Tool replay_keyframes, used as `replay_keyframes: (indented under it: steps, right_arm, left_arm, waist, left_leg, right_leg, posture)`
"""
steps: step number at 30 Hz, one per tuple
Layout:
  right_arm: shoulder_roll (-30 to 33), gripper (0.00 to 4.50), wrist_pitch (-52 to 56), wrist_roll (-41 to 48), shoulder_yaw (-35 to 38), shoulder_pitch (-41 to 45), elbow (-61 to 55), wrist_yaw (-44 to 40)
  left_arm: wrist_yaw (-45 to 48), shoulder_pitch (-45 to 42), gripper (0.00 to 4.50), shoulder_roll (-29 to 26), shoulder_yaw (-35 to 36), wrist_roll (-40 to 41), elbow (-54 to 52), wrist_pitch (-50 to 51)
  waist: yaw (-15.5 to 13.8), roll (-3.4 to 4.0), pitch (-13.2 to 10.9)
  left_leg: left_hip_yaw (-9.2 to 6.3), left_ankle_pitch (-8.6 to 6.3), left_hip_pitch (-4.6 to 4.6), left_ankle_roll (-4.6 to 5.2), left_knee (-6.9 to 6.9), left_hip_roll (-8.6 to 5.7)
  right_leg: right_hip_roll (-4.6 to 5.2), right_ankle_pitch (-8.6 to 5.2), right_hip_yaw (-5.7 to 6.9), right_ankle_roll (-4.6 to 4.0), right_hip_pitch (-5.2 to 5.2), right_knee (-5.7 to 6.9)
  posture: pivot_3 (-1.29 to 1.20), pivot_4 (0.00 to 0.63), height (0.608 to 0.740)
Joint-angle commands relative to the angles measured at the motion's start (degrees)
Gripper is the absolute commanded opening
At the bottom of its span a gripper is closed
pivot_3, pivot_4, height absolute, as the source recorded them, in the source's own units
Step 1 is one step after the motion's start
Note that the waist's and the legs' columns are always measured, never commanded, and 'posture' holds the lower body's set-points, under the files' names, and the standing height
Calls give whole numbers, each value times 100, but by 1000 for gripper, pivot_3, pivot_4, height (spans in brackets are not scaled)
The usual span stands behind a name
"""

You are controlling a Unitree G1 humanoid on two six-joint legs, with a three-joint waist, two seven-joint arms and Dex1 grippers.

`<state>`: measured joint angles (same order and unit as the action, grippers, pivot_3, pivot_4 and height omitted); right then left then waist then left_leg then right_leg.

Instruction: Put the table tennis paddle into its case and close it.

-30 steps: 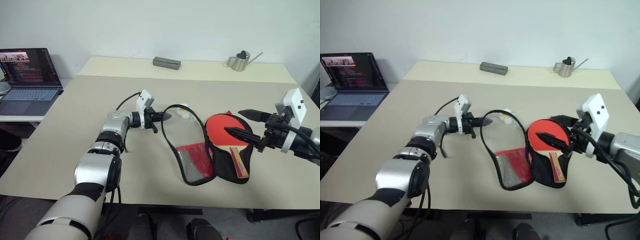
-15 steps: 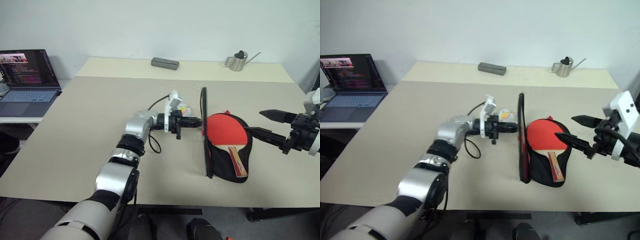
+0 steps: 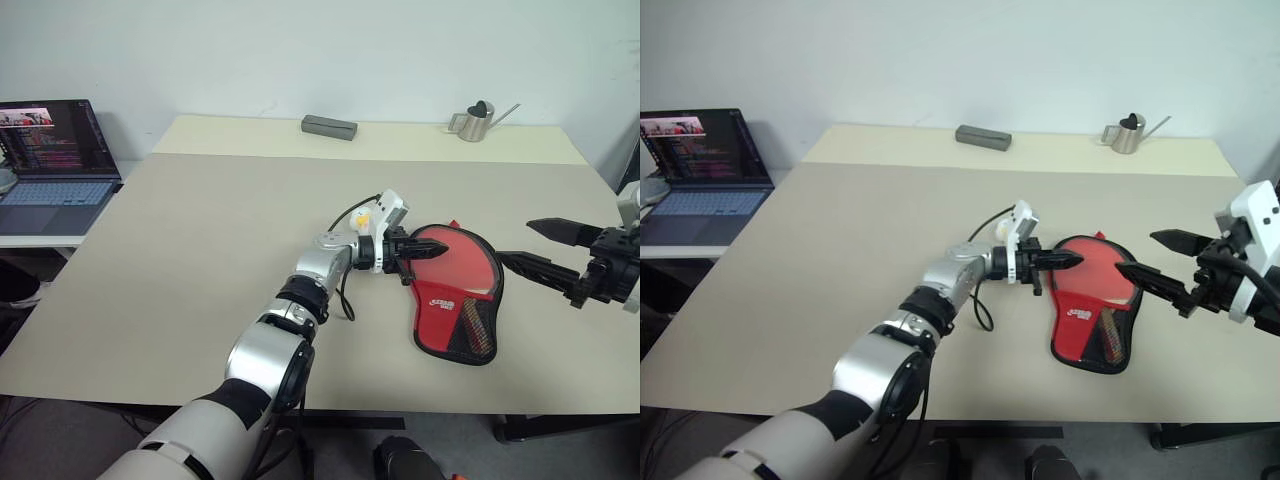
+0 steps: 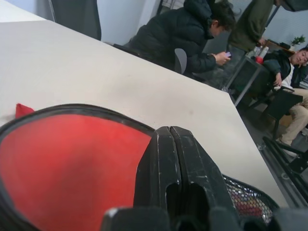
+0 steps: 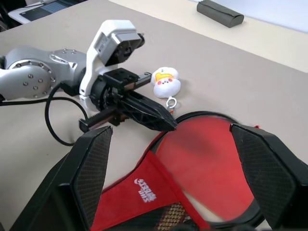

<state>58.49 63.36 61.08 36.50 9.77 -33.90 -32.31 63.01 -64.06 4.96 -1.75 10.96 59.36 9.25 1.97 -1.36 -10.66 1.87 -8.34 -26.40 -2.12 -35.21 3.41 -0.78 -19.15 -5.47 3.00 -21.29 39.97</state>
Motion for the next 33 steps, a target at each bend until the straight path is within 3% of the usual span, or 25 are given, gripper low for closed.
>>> replay_keyframes:
  steps: [1,10,18,22,33]
  right_arm:
    - [-18,4288,-48,2,-64,-55,-29,138]
    - [-414,4394,22,-186,-490,-419,400,589]
    - [-1103,4394,469,-369,-862,146,1487,1647]
    - [-1300,4394,668,-585,-878,316,2014,1924]
    - [-1433,4394,1017,-491,-1091,128,2224,1310]
  left_arm:
    - [-1,-74,31,-89,118,98,-343,-159]
    - [903,586,10,-1496,172,600,-2317,742]
    - [1585,1595,10,-2939,115,1390,-4828,2221]
    - [1339,1801,10,-3181,168,1586,-5347,2495]
    - [1343,2049,10,-3502,45,1942,-5902,2740]
  waist:
    - [4,0,0]
    - [44,5,3]
    - [49,7,4]
    - [-10,9,5]
    - [1,9,5]
  left_leg:
    - [0,0,0,0,0,0]
    - [0,1,3,-2,2,6]
    - [-4,9,7,-7,-1,13]
    - [-4,13,11,-2,-3,10]
    - [0,13,11,0,-2,13]
  right_leg:
    - [0,0,0,0,0,0]
    - [-3,0,-1,0,1,2]
    - [-2,3,5,-5,7,7]
    - [1,5,5,-3,12,6]
    - [-4,6,1,-2,9,6]
  posture:
    - [0,150,740]
    - [0,150,740]
    - [0,150,740]
    - [0,150,740]
    - [0,150,740]
